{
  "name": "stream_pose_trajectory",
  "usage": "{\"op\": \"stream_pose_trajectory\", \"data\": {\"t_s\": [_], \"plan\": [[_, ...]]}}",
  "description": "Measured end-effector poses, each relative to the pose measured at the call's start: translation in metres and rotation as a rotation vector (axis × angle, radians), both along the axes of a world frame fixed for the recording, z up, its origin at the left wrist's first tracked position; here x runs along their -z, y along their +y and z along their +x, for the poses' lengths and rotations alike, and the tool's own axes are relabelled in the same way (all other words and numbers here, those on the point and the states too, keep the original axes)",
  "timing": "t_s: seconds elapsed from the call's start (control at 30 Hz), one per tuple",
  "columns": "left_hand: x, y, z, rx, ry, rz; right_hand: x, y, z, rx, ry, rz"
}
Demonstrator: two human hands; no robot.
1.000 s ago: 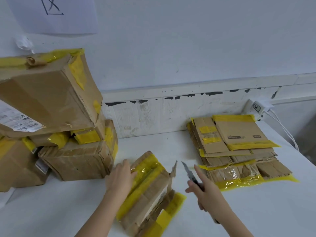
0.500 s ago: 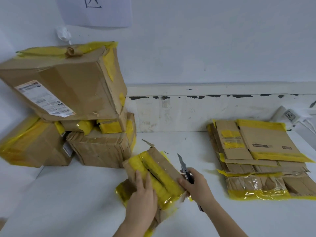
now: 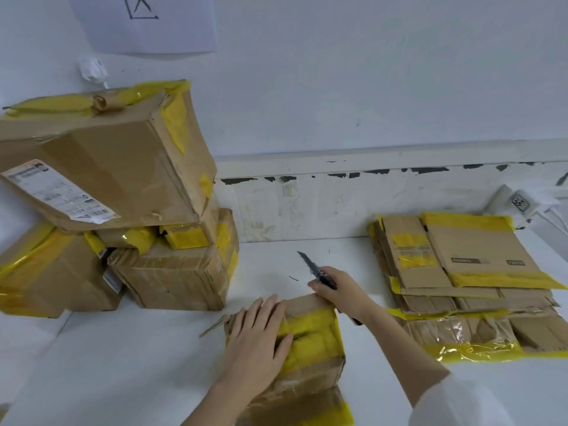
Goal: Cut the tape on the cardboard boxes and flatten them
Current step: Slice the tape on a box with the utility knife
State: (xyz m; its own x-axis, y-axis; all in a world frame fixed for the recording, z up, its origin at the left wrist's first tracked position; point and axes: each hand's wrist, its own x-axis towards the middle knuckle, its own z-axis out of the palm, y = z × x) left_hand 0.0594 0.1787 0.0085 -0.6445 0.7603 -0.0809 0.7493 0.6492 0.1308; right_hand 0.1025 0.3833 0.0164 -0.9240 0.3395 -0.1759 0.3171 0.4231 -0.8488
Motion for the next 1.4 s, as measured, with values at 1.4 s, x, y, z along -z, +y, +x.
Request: {"op": "stream_pose_trajectory", "data": {"t_s": [1.4], "plan": [[0.015, 0.004, 0.01, -0.06, 0.347, 0.125, 0.013, -0.035, 0.146, 0.046, -0.207, 0.332]]}}
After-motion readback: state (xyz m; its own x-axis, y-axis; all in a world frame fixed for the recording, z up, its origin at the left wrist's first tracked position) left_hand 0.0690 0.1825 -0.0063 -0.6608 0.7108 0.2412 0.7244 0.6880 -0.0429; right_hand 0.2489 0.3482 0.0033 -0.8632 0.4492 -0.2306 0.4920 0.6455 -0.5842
